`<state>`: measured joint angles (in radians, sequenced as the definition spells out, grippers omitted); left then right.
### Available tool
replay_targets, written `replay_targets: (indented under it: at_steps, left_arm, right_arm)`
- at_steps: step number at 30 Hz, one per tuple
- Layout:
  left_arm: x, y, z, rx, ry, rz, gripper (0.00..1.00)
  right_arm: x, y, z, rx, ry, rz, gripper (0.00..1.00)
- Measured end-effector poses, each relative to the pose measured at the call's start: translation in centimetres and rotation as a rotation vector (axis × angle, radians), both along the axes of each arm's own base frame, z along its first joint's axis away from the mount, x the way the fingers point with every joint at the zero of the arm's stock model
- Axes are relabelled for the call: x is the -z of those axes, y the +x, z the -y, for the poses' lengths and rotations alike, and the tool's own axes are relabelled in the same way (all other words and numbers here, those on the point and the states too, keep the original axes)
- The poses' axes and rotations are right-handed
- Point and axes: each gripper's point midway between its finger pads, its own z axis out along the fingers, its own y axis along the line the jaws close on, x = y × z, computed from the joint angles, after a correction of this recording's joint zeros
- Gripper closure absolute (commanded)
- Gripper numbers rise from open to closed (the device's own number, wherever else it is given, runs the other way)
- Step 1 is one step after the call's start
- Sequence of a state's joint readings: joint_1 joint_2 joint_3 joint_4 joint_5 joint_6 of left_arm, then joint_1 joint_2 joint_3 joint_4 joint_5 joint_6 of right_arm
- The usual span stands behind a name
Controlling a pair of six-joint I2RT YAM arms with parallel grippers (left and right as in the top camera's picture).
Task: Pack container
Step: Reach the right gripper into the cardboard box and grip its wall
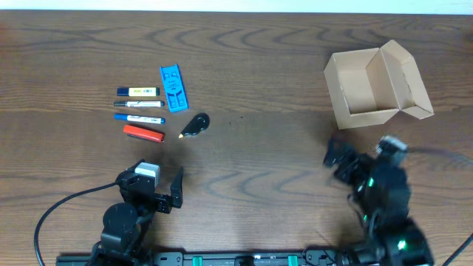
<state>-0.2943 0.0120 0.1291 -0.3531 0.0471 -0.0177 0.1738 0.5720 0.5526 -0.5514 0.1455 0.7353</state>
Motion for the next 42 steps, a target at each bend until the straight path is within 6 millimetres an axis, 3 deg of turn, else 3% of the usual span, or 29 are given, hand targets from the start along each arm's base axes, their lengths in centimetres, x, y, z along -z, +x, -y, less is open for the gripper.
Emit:
replay_targets:
  at_steps: [8, 13, 16, 21, 27, 34, 36, 40, 42]
  left_arm:
    - [0.0, 0.0, 0.0, -0.002, 0.001, 0.001, 0.05]
    - [0.0, 0.0, 0.0, -0.002, 0.000, 0.001, 0.05]
    - [0.0, 0.0, 0.0, -0.002, 0.000, 0.001, 0.05]
    - [0.0, 0.0, 0.0, -0.002, 0.000, 0.002, 0.05]
    - [0.0, 0.0, 0.0, -0.002, 0.000, 0.001, 0.05]
    - [0.0, 0.0, 0.0, -0.002, 0.000, 0.001, 0.04]
    - [0.0, 0.0, 0.0, -0.002, 0.000, 0.001, 0.05]
    - [0.0, 0.0, 0.0, -0.002, 0.000, 0.002, 0.05]
    - [0.0, 0.0, 0.0, -0.002, 0.000, 0.001, 0.04]
  right_arm:
    - [-2.6, 3.3, 4.7, 0.201, 0.006, -0.340, 0.01]
    - [-2.6, 7.8, 5.8, 0.204, 0.101, -0.427, 0.01]
    - [-1.4, 9.2, 5.1, 0.149, 0.156, -0.466, 0.01]
    - [0.7, 10.0, 4.4, 0.116, 0.200, -0.525, 0.01]
    - [3.8, 10.3, 5.7, 0.190, 0.234, -0.612, 0.02]
    - [9.0, 10.9, 6.8, 0.238, 0.240, -0.742, 0.07]
    - [9.9, 11.5, 6.9, 0.238, 0.248, -0.745, 0.11]
    - [9.8, 13.0, 7.4, 0.247, 0.236, -0.703, 0.29]
    - [9.8, 13.7, 7.4, 0.247, 0.239, -0.684, 0.33]
